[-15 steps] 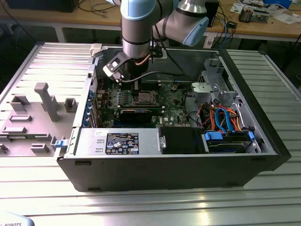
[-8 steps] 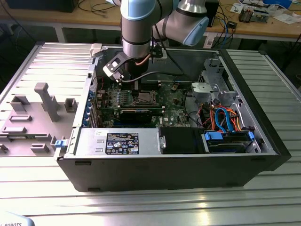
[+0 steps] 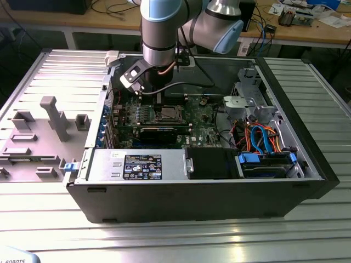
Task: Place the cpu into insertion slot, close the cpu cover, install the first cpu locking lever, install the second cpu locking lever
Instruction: 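Close the cpu cover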
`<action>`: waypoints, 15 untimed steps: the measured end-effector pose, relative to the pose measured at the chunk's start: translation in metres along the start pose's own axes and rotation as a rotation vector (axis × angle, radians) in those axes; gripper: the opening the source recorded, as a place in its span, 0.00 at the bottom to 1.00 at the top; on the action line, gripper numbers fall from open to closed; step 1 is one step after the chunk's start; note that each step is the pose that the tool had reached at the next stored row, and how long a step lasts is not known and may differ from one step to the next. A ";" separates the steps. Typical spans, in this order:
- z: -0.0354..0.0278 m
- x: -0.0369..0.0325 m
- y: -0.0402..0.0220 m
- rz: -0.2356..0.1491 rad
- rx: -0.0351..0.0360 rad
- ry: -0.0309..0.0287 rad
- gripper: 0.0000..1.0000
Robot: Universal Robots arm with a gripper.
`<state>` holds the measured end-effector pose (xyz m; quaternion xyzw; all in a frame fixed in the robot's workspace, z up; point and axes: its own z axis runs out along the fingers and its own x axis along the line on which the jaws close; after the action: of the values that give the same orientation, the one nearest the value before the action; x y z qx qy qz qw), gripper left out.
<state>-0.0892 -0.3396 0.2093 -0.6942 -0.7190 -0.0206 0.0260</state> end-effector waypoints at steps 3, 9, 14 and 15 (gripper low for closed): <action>-0.0002 -0.0001 0.0016 0.000 0.0004 -0.0032 0.11; -0.0004 -0.0010 0.0269 0.000 0.0005 -0.0097 0.11; -0.0005 -0.0013 0.0354 0.000 0.0007 -0.0164 0.11; -0.0005 -0.0013 0.0355 0.000 0.0008 -0.0166 0.11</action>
<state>-0.0536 -0.3397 0.2095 -0.6944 -0.7191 -0.0146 0.0203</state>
